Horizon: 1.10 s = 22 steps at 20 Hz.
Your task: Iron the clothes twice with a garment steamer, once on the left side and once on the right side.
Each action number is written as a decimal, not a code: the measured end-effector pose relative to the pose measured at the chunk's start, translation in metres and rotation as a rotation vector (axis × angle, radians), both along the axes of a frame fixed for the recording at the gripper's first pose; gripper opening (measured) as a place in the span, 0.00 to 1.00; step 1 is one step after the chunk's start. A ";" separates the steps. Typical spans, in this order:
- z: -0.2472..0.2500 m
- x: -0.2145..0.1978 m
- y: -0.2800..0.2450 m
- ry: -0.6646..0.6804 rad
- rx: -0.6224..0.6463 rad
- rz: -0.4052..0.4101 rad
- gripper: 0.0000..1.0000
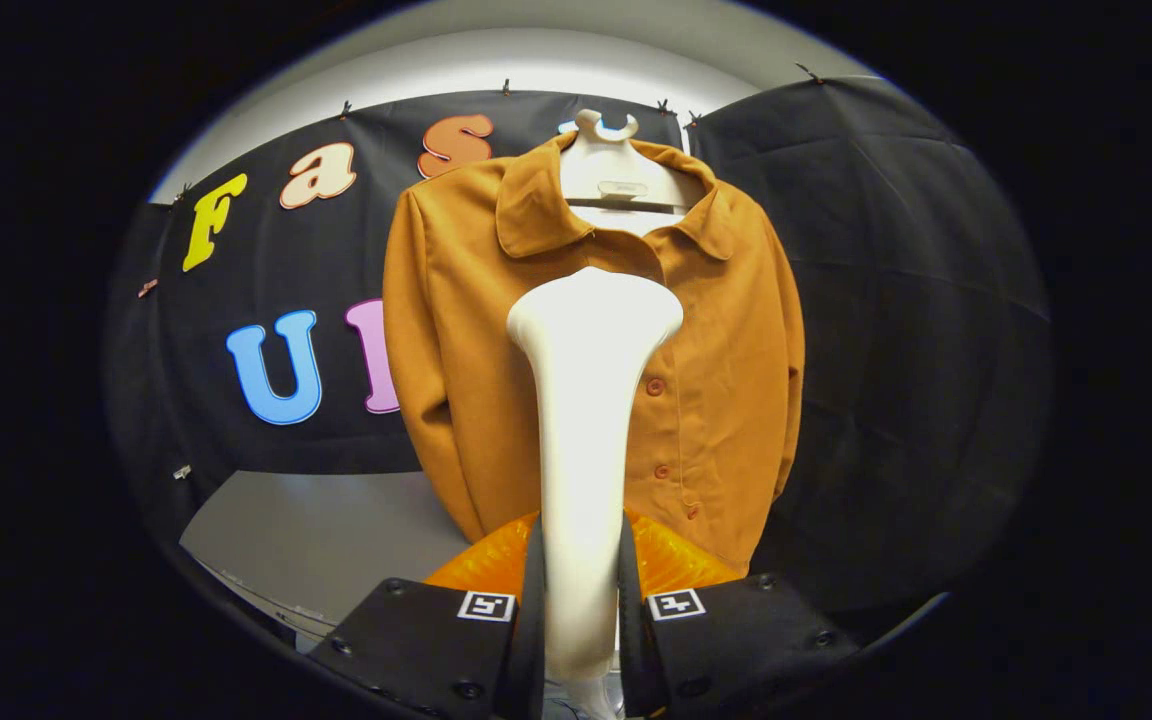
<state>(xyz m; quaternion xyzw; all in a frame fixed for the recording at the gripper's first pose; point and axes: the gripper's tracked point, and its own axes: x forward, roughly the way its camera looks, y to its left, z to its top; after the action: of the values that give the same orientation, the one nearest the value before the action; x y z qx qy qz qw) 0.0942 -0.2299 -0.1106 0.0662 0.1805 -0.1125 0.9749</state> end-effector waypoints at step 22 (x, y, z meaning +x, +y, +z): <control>-0.180 -0.028 -0.008 0.369 0.154 0.084 0.34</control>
<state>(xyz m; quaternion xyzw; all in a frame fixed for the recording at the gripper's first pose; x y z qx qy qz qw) 0.0665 -0.2380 -0.2901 0.1110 0.3666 -0.0676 0.9212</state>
